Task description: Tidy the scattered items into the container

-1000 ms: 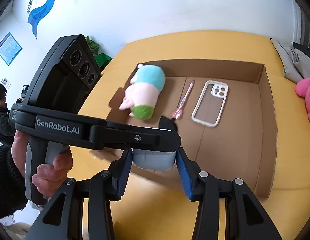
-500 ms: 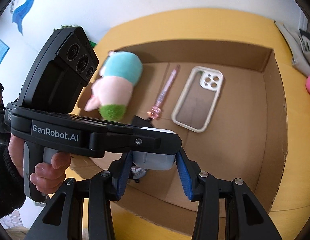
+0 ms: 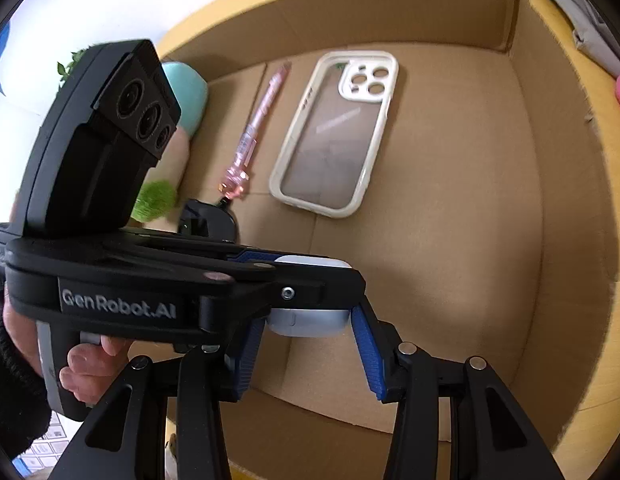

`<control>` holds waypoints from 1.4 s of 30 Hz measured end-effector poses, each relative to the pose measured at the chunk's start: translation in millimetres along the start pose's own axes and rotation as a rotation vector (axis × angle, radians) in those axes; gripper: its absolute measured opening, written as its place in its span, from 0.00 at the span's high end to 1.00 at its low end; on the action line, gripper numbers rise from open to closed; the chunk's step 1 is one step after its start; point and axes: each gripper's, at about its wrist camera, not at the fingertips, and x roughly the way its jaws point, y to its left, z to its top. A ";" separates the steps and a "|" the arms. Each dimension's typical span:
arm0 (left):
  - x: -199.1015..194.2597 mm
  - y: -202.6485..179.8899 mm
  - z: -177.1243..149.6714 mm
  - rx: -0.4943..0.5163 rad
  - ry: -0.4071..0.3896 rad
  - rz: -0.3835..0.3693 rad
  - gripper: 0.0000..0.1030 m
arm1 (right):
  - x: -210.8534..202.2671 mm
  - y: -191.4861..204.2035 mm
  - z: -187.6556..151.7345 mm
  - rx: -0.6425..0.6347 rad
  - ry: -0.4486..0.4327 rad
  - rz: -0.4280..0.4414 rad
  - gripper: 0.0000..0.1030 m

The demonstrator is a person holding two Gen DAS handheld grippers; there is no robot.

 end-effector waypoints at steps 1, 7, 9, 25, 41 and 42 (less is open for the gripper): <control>2.4 3.5 1.0 -0.012 0.002 0.022 0.80 | 4.2 -0.6 1.2 0.003 0.013 -0.005 0.63; 2.8 4.0 3.5 -0.017 0.004 0.034 0.81 | 11.6 -1.1 4.3 0.009 0.018 -0.023 0.63; 3.0 2.1 4.0 -0.016 0.009 0.044 0.81 | 11.3 -2.3 4.0 0.013 0.016 -0.020 0.63; -81.7 -25.7 -40.0 0.078 -0.162 0.310 0.54 | -37.0 21.2 -14.0 0.052 -0.069 -0.031 0.12; -201.4 -114.6 -181.4 0.097 -0.646 0.678 0.28 | -166.0 99.7 -85.3 -0.053 -0.325 -0.223 0.01; -205.4 -117.6 -187.0 0.099 -0.656 0.684 0.26 | -172.8 101.7 -90.3 -0.047 -0.337 -0.229 0.01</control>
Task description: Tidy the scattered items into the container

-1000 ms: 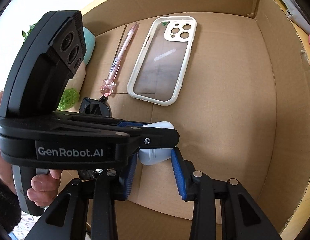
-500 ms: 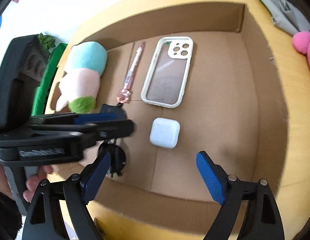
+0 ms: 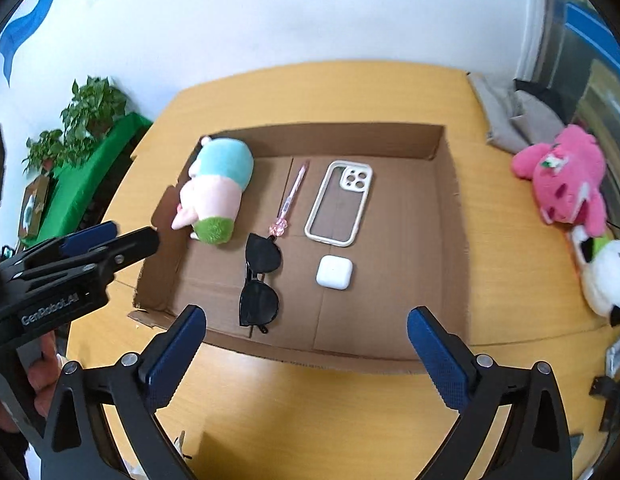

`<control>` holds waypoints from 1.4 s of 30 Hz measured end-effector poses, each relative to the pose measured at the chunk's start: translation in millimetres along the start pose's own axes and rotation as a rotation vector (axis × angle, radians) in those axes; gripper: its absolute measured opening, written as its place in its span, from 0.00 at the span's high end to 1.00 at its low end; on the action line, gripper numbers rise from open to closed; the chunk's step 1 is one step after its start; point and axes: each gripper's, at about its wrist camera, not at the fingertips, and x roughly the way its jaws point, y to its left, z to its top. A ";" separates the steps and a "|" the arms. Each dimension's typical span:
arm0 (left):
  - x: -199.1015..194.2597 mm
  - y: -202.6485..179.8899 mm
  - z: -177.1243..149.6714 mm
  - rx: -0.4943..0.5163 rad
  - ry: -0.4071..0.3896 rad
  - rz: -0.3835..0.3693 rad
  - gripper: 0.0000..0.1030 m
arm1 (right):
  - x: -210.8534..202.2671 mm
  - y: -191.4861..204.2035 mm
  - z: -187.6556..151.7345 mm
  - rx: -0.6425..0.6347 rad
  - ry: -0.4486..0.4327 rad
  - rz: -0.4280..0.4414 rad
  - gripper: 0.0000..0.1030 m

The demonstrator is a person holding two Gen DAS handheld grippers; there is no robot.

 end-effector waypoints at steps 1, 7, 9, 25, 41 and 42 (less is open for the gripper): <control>-6.8 0.1 -1.5 -0.003 -0.011 0.004 0.26 | -6.0 0.6 -1.3 0.004 -0.008 -0.003 0.01; -38.3 -4.1 -14.1 -0.029 -0.057 0.019 0.24 | -40.9 6.6 -15.4 -0.010 -0.047 -0.020 0.01; -45.8 -7.4 -18.3 -0.020 -0.062 0.018 0.24 | -49.7 9.6 -19.6 -0.020 -0.059 -0.019 0.01; -67.3 -20.6 -43.8 -0.030 -0.058 0.038 0.23 | -80.8 17.1 -40.7 -0.081 -0.095 -0.048 0.01; -78.1 -26.8 -50.8 -0.027 -0.060 0.012 0.23 | -87.0 13.5 -50.7 -0.079 -0.096 -0.045 0.01; -78.9 -28.3 -51.0 -0.019 -0.062 0.020 0.23 | -87.1 13.3 -51.2 -0.079 -0.096 -0.045 0.01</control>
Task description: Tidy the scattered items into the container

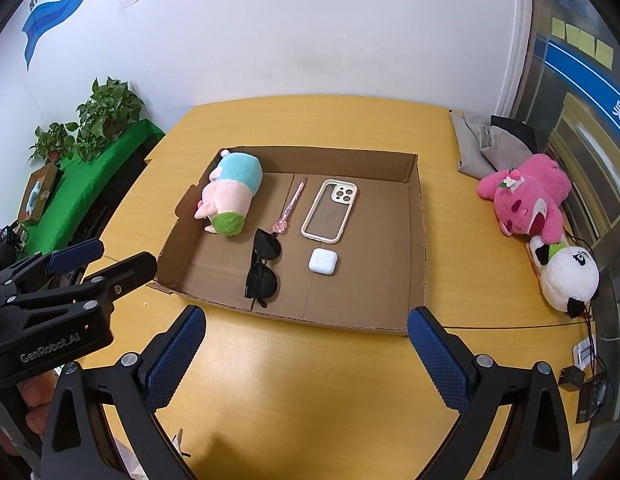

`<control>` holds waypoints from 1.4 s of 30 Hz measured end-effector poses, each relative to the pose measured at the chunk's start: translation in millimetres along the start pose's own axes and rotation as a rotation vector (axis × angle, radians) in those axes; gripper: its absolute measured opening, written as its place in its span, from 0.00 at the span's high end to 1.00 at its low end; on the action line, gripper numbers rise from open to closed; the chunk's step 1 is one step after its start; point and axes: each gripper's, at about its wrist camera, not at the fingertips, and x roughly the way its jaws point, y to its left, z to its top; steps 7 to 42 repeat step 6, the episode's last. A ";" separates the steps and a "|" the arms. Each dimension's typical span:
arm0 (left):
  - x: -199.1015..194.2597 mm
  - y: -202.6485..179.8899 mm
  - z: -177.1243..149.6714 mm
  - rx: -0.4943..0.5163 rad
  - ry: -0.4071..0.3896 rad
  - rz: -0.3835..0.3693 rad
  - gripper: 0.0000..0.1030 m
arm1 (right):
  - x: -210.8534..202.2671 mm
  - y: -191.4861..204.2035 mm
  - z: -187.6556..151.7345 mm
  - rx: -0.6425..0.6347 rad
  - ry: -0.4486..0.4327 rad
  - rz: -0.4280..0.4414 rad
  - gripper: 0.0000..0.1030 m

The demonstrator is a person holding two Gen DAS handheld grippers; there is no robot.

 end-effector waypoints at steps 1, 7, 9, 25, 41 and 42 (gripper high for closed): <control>-0.1 -1.7 -0.1 0.009 0.002 0.011 0.23 | -0.1 -0.2 -0.2 0.000 0.000 0.001 0.01; 5.1 -1.6 -2.0 -0.014 0.035 0.000 0.23 | -0.8 -2.6 -2.0 0.002 0.000 0.001 0.01; 5.1 -1.6 -2.0 -0.014 0.035 0.000 0.23 | -0.8 -2.6 -2.0 0.002 0.000 0.001 0.01; 5.1 -1.6 -2.0 -0.014 0.035 0.000 0.23 | -0.8 -2.6 -2.0 0.002 0.000 0.001 0.01; 5.1 -1.6 -2.0 -0.014 0.035 0.000 0.23 | -0.8 -2.6 -2.0 0.002 0.000 0.001 0.01; 5.1 -1.6 -2.0 -0.014 0.035 0.000 0.23 | -0.8 -2.6 -2.0 0.002 0.000 0.001 0.01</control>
